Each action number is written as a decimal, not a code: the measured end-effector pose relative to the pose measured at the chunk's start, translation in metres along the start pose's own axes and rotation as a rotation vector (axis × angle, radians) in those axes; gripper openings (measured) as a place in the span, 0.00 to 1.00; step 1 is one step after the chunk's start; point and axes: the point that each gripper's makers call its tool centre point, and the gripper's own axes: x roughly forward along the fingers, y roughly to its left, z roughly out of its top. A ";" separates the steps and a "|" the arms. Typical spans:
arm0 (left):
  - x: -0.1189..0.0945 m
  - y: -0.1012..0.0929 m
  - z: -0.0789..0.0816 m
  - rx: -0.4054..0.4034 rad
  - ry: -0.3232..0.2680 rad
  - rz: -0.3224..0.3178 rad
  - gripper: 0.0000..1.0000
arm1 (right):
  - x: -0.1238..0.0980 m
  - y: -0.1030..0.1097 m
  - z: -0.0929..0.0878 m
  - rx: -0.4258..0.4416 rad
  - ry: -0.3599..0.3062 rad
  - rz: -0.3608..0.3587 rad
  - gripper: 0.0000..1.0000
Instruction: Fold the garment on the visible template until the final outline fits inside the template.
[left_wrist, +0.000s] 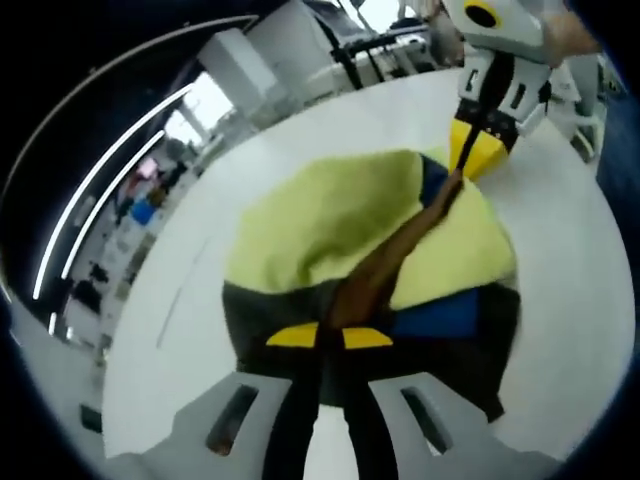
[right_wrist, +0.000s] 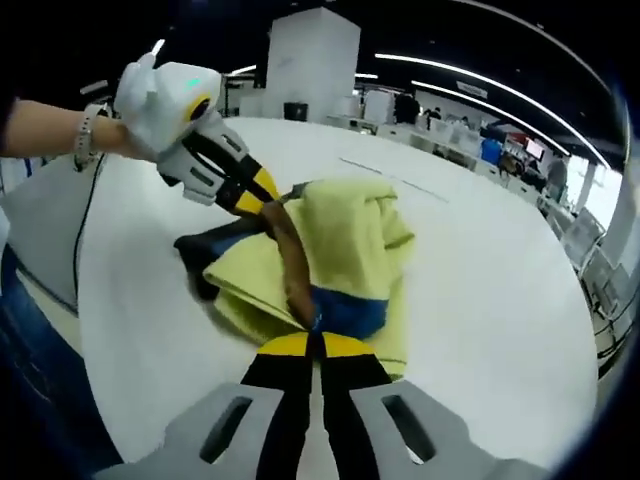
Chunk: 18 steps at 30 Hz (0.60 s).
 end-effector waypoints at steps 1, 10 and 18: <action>0.000 -0.001 -0.001 -0.008 0.004 -0.003 0.02 | 0.000 0.001 0.000 0.005 -0.001 0.003 0.03; -0.001 -0.001 -0.001 -0.027 0.007 0.001 0.01 | -0.001 0.005 -0.003 0.024 -0.006 0.011 0.09; -0.002 0.000 -0.001 -0.032 0.009 -0.002 0.01 | -0.006 0.005 -0.001 0.046 -0.024 0.009 0.08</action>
